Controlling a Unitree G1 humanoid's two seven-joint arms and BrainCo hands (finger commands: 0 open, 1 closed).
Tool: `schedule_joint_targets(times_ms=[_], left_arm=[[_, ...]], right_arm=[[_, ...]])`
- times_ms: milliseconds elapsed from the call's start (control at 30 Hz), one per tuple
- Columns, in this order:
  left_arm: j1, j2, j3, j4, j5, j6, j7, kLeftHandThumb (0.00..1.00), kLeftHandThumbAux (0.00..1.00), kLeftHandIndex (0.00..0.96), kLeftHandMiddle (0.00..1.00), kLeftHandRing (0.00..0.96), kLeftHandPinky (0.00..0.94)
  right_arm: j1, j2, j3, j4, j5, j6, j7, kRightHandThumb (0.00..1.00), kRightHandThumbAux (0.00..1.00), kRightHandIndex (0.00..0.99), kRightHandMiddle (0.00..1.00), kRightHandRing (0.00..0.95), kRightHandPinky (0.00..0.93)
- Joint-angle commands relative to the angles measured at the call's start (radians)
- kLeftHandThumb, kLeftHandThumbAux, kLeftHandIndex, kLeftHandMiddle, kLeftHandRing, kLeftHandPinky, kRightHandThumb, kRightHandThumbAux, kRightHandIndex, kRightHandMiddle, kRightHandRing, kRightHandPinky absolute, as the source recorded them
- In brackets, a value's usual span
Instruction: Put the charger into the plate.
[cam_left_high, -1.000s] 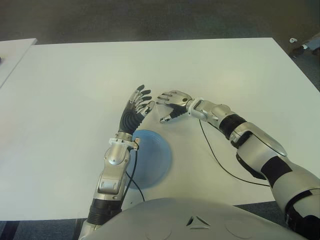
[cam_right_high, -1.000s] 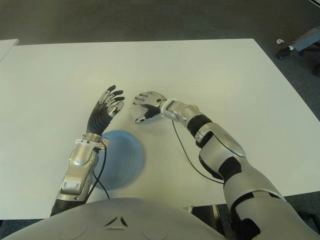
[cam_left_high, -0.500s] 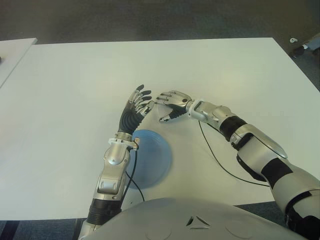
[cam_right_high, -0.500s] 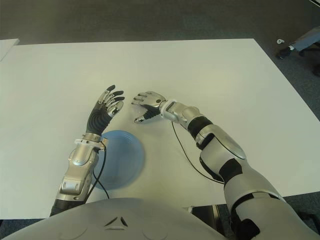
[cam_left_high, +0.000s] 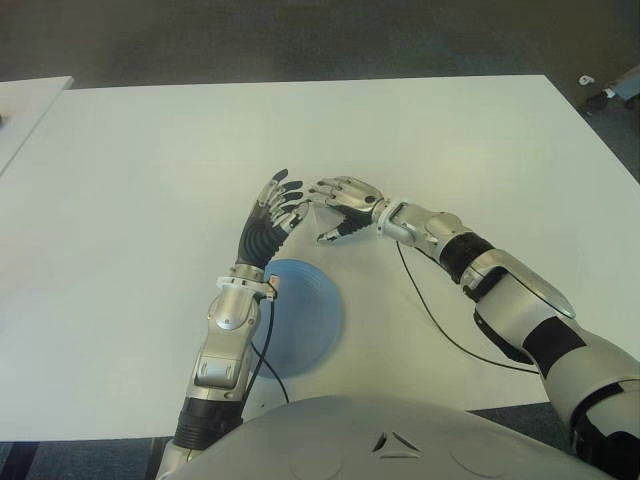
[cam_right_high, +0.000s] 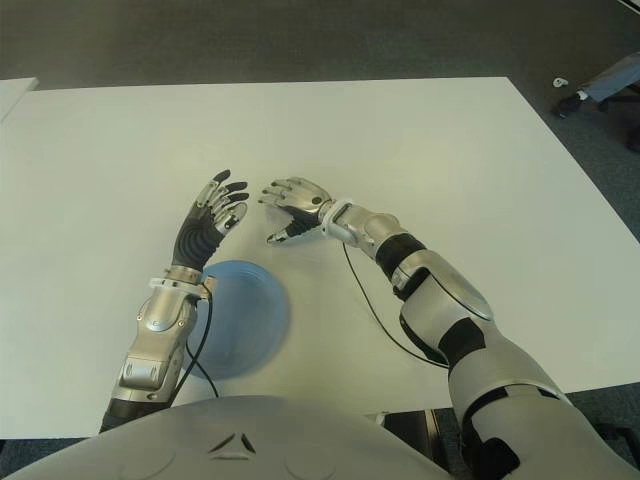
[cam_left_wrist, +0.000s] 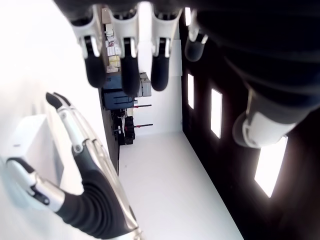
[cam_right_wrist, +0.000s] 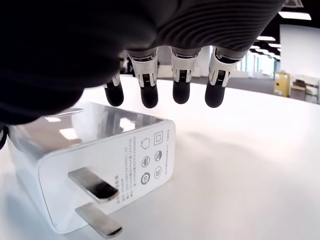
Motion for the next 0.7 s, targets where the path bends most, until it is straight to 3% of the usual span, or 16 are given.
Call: schedule_joint_targets(times_ms=[33, 167, 300, 400, 467, 567, 700], left_arm=[[0.009, 0.003, -0.003, -0.003, -0.009, -0.005, -0.013, 0.002, 0.549, 0.0, 0.21, 0.225, 0.208], [0.009, 0.005, -0.003, -0.004, -0.012, -0.007, -0.016, 0.0, 0.539, 0.0, 0.213, 0.232, 0.231], [0.009, 0.007, -0.002, -0.005, -0.006, -0.002, -0.01, 0.0, 0.539, 0.0, 0.215, 0.233, 0.231], [0.009, 0.008, 0.0, -0.007, -0.003, 0.003, -0.007, 0.0, 0.543, 0.0, 0.217, 0.233, 0.23], [0.01, 0.008, 0.001, -0.008, -0.002, 0.008, -0.006, 0.0, 0.546, 0.0, 0.22, 0.237, 0.238], [0.01, 0.009, 0.003, -0.011, 0.0, 0.014, -0.004, 0.0, 0.546, 0.0, 0.22, 0.238, 0.236], [0.01, 0.008, 0.005, -0.013, 0.007, 0.021, 0.003, 0.001, 0.551, 0.0, 0.218, 0.232, 0.224]], right_arm=[[0.009, 0.001, -0.013, 0.012, 0.0, -0.006, -0.034, 0.281, 0.216, 0.003, 0.096, 0.089, 0.102], [0.01, 0.004, -0.016, 0.016, -0.001, -0.004, -0.065, 0.278, 0.243, 0.005, 0.141, 0.131, 0.132], [0.01, 0.005, -0.023, 0.022, -0.001, -0.013, -0.122, 0.269, 0.254, 0.046, 0.223, 0.221, 0.232], [0.016, 0.012, -0.034, 0.028, 0.006, -0.016, -0.174, 0.271, 0.272, 0.157, 0.344, 0.355, 0.368], [0.023, 0.02, -0.049, 0.032, 0.014, -0.014, -0.226, 0.294, 0.32, 0.274, 0.475, 0.472, 0.519], [0.031, 0.032, -0.066, 0.041, 0.022, -0.008, -0.289, 0.348, 0.396, 0.362, 0.572, 0.554, 0.614], [0.041, 0.049, -0.088, 0.054, 0.035, 0.01, -0.356, 0.394, 0.465, 0.438, 0.645, 0.62, 0.665]])
